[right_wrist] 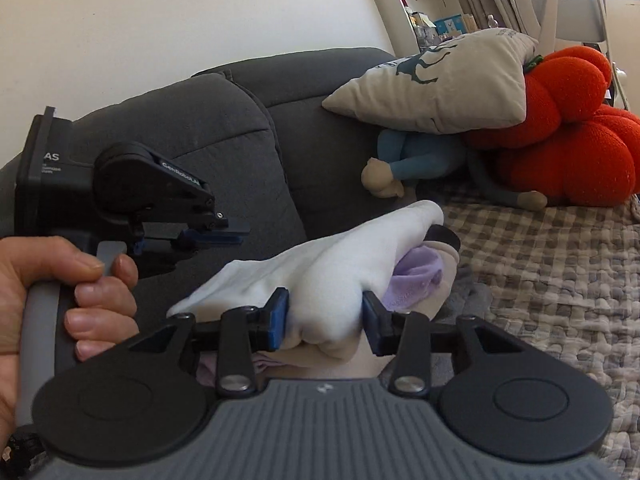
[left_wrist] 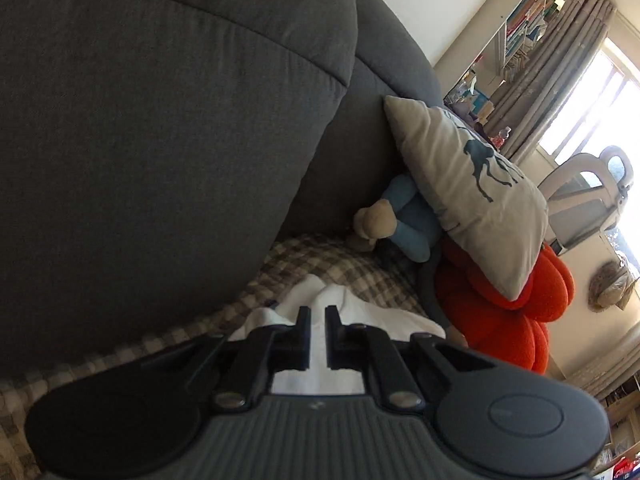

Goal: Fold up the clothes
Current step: 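Carry the folded sweatshirt with both grippers onto the clothes stack on the sofa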

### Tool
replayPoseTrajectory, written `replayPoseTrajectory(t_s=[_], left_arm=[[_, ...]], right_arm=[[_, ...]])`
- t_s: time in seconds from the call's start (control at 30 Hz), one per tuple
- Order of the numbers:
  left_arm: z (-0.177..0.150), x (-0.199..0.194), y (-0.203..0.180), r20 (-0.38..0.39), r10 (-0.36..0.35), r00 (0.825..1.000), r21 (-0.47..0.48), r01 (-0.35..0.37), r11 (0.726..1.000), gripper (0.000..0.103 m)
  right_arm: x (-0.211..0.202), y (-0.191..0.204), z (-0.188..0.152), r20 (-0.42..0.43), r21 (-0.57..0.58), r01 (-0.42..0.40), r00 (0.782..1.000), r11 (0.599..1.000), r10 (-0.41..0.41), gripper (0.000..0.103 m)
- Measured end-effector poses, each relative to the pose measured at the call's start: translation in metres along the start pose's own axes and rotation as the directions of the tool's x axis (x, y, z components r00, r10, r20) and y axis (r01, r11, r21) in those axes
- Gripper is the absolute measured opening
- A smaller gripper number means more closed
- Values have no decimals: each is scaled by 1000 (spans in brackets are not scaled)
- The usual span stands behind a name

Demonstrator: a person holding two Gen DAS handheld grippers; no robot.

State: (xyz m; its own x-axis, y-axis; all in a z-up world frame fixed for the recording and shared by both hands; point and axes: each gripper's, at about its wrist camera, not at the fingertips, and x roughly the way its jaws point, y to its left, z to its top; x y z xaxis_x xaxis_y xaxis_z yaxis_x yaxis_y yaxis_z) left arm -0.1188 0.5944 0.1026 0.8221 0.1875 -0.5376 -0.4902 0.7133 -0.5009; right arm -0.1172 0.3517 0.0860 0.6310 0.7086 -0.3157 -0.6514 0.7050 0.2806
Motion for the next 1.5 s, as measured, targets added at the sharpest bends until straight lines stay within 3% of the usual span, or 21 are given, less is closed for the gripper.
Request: replayPoseTrajectory(t_s=[0.13, 0.23, 0.5, 0.6, 0.67, 0.77, 0.87, 0.93, 1.0, 1.07, 1.17, 1.23, 1.3, 1.43, 1.5], left_arm=[[-7, -2, -5, -4, 7, 1000, 46, -7, 999, 6], [-1, -15, -16, 35, -4, 999, 59, 2, 998, 6], [-5, -55, -44, 100, 38, 994, 149, -53, 987, 8], [-15, -65, -48, 94, 22, 995, 161, -37, 986, 13], [-24, -67, -48, 74, 16, 997, 158, -28, 987, 13], [-35, -60, -46, 47, 30, 998, 148, -36, 988, 14], [-39, -51, -40, 20, 41, 999, 120, -43, 992, 14], [-37, -49, -37, 21, 42, 999, 104, -44, 994, 14], [-30, -50, -35, 27, 30, 999, 96, -33, 995, 14], [-23, -54, -35, 50, 4, 999, 106, -10, 994, 16], [-29, -49, -36, 36, -1, 999, 122, -3, 993, 28], [-42, -41, -36, 5, 28, 1000, 129, -28, 991, 28], [-51, -45, -39, 29, 24, 999, 135, -27, 990, 28], [-61, -69, -58, 99, 72, 992, 206, -91, 974, 29], [-63, -83, -65, 122, 83, 989, 225, -109, 968, 34]], right_arm=[[-4, -9, 5, -38, 80, 3, 999, 997, 0, 48], [-7, -21, 4, -53, 135, -17, 998, 991, 25, 48], [-38, -49, 24, -14, 162, -53, 998, 985, 56, 51], [-39, -65, 28, -27, 217, -19, 999, 976, 26, 54], [-36, -76, 29, -36, 290, -62, 997, 955, 75, 54], [-19, -84, 31, -69, 423, -163, 975, 892, 211, 54], [2, -75, 26, -157, 449, -121, 965, 885, 211, 54], [8, -70, 21, -160, 476, -165, 950, 864, 269, 41], [4, -66, 23, -135, 490, -199, 945, 848, 300, 41], [1, -65, 26, -93, 533, -259, 928, 805, 360, 38], [2, -54, 23, -142, 482, -249, 924, 840, 355, 37], [3, -52, 18, -196, 441, -218, 923, 871, 331, 37], [0, -53, 17, -224, 403, -203, 923, 892, 311, 39], [-24, -62, 28, -203, 309, -193, 943, 931, 263, 61], [-35, -68, 30, -208, 272, -187, 946, 944, 247, 63]])
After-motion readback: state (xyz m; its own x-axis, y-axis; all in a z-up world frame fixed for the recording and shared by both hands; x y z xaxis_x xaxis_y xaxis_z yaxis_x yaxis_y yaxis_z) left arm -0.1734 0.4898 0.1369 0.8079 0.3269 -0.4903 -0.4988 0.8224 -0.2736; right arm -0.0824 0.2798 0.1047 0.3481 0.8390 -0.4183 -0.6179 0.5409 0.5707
